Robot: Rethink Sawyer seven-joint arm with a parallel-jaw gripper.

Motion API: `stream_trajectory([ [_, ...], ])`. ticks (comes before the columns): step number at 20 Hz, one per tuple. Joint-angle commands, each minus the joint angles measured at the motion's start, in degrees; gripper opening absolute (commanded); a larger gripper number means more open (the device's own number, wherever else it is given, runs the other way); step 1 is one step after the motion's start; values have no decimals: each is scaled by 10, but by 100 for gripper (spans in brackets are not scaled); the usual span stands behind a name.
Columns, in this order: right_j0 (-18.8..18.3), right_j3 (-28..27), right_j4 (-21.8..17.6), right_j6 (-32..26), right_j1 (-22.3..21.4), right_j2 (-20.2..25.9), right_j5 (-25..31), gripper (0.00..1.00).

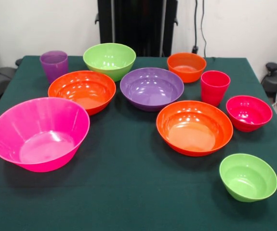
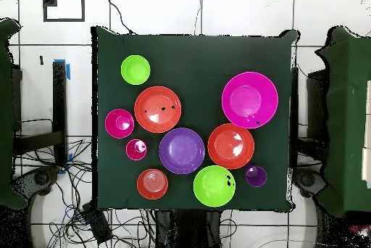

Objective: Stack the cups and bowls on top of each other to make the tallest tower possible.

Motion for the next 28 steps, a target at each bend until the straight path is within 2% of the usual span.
stream_trajectory([
  [1,8,3,-29,-113,61,31,11,100],
  [5,13,112,-40,-98,56,2,-123,100],
  [8,3,153,-34,-95,70,-6,-180,100],
  [14,-17,198,-22,-84,107,-1,-261,100],
  [22,-41,229,-35,-76,147,17,-325,100],
  [28,-40,241,-89,-44,193,20,-395,100],
])
